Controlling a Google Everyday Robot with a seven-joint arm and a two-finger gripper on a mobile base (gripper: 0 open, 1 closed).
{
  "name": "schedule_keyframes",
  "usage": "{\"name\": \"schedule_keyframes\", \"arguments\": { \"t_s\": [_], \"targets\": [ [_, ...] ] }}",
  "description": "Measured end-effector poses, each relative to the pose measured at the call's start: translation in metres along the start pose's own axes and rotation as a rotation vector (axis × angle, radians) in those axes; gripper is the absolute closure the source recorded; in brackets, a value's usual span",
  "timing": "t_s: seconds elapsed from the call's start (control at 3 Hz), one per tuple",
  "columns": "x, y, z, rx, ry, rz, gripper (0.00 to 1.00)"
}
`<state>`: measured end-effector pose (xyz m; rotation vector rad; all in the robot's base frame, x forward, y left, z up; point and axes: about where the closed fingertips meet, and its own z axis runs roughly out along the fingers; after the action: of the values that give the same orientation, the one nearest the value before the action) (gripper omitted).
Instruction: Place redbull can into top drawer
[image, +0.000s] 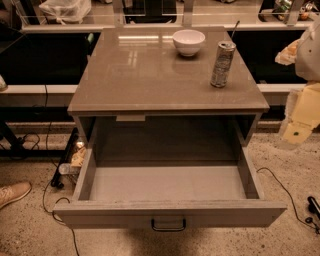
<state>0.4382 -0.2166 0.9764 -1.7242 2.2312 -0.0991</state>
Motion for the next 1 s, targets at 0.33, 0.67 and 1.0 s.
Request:
{"name": "schedule_keyframes", "arguments": {
  "t_s": [0.33, 0.67, 1.0],
  "targets": [
    [0.0, 0.0, 0.0, 0.0, 0.0, 0.0, 0.0],
    [-0.006, -0.014, 0.007, 0.035, -0.081, 0.026, 0.0],
    [-0.01, -0.04, 0.026, 0.088, -0.236, 0.115, 0.0]
  ]
}}
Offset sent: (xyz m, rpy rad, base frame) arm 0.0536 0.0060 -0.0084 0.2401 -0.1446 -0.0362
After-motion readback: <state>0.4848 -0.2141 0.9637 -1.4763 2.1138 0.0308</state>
